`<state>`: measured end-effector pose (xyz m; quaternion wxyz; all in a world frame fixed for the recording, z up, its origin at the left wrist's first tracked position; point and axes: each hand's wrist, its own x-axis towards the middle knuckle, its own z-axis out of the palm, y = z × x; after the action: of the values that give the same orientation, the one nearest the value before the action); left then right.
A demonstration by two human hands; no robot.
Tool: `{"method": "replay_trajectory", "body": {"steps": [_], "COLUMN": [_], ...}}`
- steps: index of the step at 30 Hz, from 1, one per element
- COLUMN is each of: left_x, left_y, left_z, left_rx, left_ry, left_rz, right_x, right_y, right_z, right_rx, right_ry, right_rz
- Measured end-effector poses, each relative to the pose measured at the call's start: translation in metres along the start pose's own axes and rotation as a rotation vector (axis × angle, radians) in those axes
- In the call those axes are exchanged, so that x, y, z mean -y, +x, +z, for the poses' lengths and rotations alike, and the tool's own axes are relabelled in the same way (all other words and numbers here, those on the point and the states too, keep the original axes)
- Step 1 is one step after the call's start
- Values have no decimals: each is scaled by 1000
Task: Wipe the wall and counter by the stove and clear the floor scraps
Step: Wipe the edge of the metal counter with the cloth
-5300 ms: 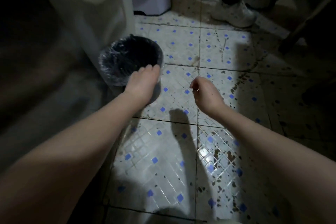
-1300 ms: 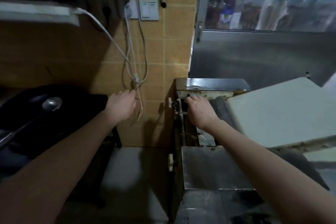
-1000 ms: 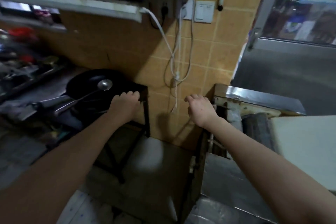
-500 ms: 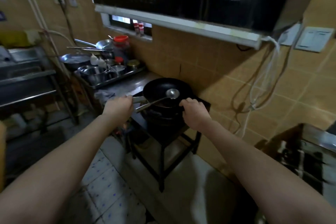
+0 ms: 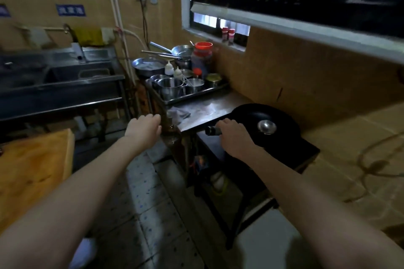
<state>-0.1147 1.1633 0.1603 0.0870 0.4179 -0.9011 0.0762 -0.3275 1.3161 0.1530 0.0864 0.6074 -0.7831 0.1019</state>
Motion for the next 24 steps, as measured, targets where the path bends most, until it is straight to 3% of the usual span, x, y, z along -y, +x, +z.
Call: {"method": "replay_trajectory", "body": {"steps": [12, 24], "left_x": [83, 132], "left_y": [50, 195], "left_z": [56, 111], "left_rx": [52, 130], "left_ry": [33, 26], "left_rz": [-55, -129], "right_x": [34, 16], "right_y": [110, 273], "right_z": [72, 167], "right_rx": [72, 182], "right_ry": [88, 211], "right_rz": [-74, -74]}}
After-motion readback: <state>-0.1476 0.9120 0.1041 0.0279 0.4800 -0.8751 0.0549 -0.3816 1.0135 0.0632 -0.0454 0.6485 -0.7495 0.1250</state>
